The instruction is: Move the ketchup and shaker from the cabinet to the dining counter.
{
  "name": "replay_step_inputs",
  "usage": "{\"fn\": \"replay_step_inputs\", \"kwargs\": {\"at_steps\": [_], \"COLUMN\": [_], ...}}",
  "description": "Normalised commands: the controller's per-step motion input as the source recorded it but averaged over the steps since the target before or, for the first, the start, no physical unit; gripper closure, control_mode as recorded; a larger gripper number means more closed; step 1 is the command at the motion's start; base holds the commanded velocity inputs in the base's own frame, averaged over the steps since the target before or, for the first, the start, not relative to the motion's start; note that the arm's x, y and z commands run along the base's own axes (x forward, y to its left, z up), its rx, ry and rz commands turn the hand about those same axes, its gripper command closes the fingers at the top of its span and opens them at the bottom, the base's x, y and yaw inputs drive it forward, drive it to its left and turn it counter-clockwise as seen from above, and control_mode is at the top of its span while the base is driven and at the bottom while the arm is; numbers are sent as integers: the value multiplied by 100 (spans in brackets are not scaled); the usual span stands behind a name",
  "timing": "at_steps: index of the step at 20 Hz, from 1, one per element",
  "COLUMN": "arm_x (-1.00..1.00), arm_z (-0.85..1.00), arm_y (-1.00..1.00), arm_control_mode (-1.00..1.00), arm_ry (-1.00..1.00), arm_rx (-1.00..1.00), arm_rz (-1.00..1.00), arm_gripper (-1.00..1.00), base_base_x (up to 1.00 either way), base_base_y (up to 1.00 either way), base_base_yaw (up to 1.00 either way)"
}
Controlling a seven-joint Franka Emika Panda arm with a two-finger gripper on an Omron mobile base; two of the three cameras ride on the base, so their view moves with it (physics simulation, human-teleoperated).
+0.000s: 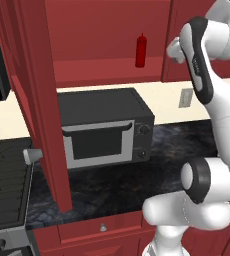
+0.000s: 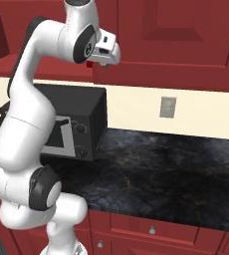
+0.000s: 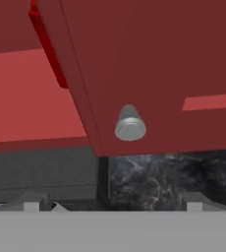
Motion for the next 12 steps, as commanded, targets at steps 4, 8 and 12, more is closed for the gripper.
{"fn": "replay_step_inputs", "kwargs": {"at_steps": [4, 8, 12], "arm_x": [39, 36, 37], "arm_z": [-7, -7, -8], "arm_y": [0, 0, 0], "arm_control_mode": [-100, -100, -100], "arm_ry": [0, 0, 0], "arm_rx": [0, 0, 0], "arm_rz": [0, 0, 0], "arm_gripper": [-100, -100, -100], "base_base_x": [0, 0, 0], "base_base_y": [0, 0, 0], "base_base_yaw": [0, 0, 0]}}
